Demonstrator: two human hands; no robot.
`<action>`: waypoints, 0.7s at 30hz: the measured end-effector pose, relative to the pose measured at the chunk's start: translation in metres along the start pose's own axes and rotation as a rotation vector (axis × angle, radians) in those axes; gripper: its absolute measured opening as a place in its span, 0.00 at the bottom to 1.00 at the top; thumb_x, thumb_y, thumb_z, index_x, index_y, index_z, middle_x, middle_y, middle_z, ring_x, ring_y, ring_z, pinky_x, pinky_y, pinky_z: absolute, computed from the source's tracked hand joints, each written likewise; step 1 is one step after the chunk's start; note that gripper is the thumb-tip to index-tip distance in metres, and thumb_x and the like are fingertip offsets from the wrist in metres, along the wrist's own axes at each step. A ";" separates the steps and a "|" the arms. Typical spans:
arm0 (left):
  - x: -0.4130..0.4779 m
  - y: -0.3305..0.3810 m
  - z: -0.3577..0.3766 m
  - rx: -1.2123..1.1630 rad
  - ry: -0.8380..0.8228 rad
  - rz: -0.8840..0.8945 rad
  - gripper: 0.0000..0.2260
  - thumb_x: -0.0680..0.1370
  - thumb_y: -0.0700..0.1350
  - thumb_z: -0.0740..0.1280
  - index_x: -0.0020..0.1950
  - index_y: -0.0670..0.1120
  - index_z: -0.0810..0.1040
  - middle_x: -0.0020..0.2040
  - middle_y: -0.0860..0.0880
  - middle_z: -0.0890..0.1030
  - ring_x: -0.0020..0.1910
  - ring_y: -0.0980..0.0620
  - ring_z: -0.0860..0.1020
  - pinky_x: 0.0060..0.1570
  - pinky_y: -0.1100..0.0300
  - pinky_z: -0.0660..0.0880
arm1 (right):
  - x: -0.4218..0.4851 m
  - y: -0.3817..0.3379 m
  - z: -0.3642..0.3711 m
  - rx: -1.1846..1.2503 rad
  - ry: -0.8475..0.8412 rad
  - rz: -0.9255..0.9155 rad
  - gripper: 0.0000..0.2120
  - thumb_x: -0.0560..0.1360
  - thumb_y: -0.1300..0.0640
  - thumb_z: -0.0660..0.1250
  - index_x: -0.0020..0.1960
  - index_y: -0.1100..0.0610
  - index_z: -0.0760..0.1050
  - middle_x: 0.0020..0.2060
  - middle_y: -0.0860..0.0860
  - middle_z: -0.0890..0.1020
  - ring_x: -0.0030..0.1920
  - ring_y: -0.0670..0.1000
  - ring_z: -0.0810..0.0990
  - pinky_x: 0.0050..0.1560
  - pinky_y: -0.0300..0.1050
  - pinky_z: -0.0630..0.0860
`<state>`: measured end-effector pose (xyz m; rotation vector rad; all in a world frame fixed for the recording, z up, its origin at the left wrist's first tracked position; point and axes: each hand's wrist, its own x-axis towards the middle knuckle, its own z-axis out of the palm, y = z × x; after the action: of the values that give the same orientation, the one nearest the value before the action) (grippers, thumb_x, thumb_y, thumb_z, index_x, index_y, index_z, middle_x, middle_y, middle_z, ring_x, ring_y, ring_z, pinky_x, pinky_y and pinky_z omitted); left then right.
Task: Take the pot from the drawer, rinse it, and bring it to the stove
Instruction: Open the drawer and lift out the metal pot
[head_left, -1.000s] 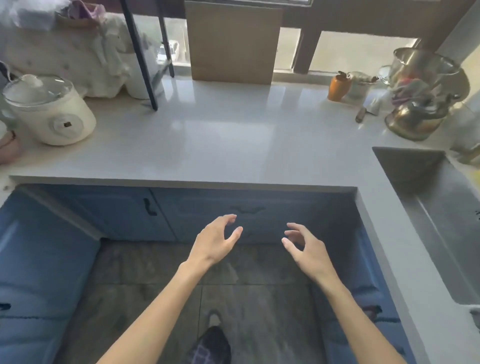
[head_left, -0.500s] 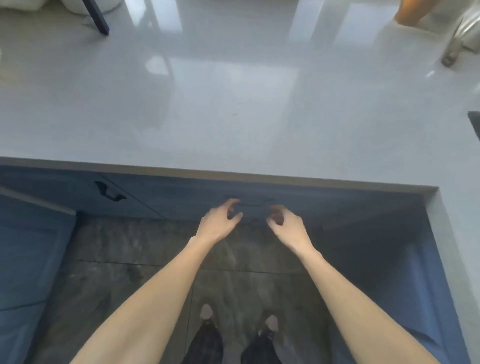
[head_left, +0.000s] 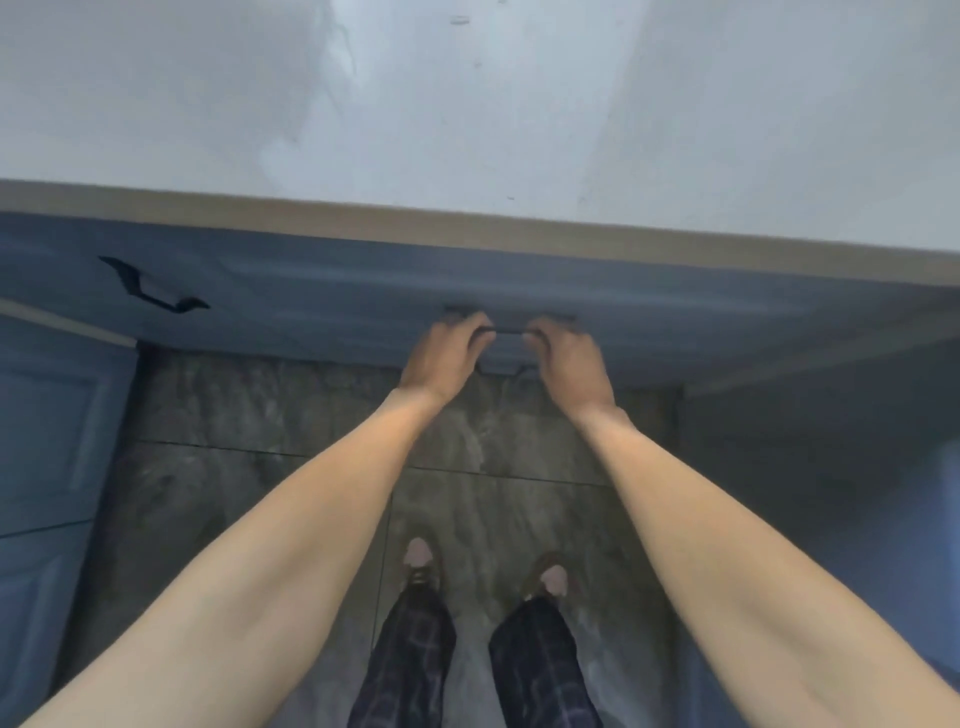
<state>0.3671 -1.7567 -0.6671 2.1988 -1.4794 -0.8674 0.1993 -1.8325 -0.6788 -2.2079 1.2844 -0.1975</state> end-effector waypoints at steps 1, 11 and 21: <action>-0.003 0.001 0.003 -0.005 0.023 0.000 0.11 0.85 0.48 0.63 0.59 0.42 0.79 0.52 0.39 0.81 0.50 0.38 0.81 0.49 0.43 0.78 | -0.002 -0.001 0.001 0.002 0.012 0.006 0.13 0.83 0.52 0.62 0.59 0.59 0.80 0.49 0.59 0.86 0.48 0.62 0.84 0.39 0.45 0.63; -0.072 -0.007 0.031 -0.063 -0.004 -0.042 0.12 0.85 0.48 0.63 0.61 0.42 0.80 0.52 0.40 0.80 0.50 0.38 0.80 0.49 0.45 0.77 | -0.073 -0.009 0.010 0.137 -0.071 0.146 0.11 0.82 0.52 0.65 0.56 0.57 0.81 0.48 0.59 0.85 0.49 0.61 0.83 0.41 0.46 0.68; -0.186 -0.033 0.057 -0.263 -0.109 -0.096 0.07 0.78 0.47 0.74 0.53 0.46 0.86 0.47 0.48 0.88 0.45 0.49 0.85 0.52 0.55 0.79 | -0.198 -0.022 0.018 0.219 -0.252 0.292 0.09 0.80 0.55 0.68 0.57 0.55 0.84 0.51 0.56 0.88 0.53 0.58 0.85 0.51 0.47 0.75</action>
<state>0.3031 -1.5705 -0.6748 2.0688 -1.2335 -1.1588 0.1188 -1.6511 -0.6514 -1.7744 1.3528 0.0504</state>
